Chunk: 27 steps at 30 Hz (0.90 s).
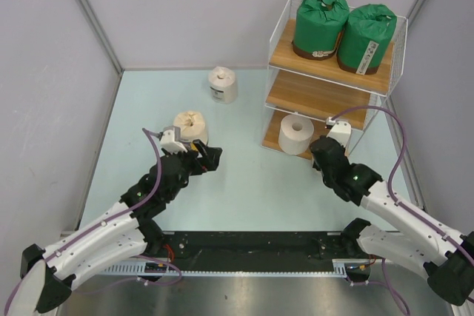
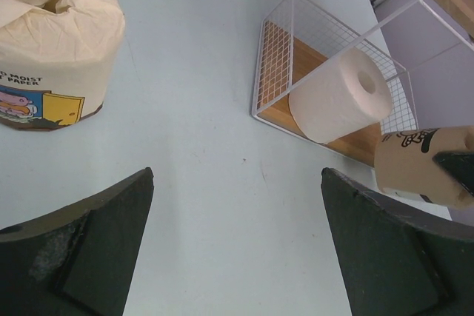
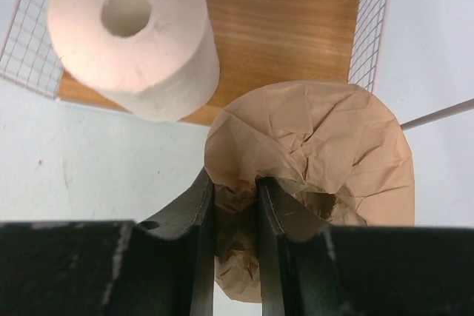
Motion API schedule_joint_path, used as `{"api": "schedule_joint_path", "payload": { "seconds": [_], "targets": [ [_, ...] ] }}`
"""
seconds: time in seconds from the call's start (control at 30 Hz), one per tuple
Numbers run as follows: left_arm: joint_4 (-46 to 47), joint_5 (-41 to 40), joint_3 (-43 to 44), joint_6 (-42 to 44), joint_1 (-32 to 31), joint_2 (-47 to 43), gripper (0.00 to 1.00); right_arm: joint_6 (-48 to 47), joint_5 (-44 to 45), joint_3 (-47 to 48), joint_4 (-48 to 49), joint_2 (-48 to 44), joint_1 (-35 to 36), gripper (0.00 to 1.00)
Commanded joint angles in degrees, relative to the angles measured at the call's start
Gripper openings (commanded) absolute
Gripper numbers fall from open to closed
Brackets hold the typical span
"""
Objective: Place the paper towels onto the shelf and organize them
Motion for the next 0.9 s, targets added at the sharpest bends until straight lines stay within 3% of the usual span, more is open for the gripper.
{"api": "schedule_joint_path", "payload": {
  "seconds": [0.0,0.33,0.87],
  "targets": [
    [2.23,1.66,-1.66,-1.96,0.47,-0.80,1.00,-0.41,7.94,-1.51,9.59,-0.40,0.27,0.11],
    [3.64,2.02,-2.55,-1.70,0.47,-0.62,1.00,-3.75,11.11,-7.31,26.55,1.35,-0.08,0.10],
    [3.37,2.46,-3.25,-1.78,0.56,-1.32,1.00,-4.63,6.19,-9.50,35.88,9.53,-3.95,0.14]
  ]
}}
